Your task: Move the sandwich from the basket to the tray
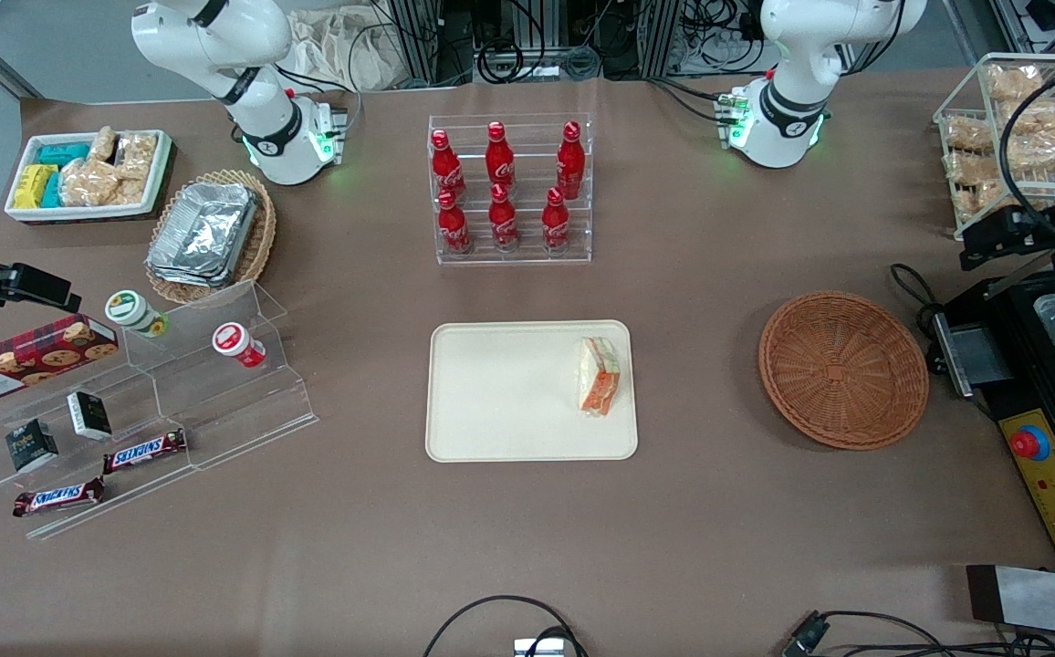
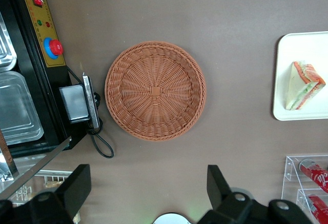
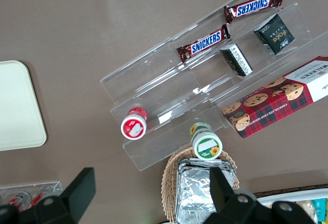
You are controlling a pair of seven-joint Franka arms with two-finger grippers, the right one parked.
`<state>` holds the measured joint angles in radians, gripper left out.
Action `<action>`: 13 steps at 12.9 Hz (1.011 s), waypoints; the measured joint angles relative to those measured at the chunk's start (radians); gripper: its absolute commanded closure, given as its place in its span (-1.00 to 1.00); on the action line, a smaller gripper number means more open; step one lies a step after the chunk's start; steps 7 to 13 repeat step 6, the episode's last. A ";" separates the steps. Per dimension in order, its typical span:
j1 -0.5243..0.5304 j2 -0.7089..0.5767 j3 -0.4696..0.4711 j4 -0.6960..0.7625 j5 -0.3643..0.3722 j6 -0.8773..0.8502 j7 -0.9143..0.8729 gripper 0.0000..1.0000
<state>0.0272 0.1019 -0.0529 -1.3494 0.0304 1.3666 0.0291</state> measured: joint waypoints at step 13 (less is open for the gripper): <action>0.000 -0.004 0.003 -0.020 -0.010 0.000 -0.001 -1.00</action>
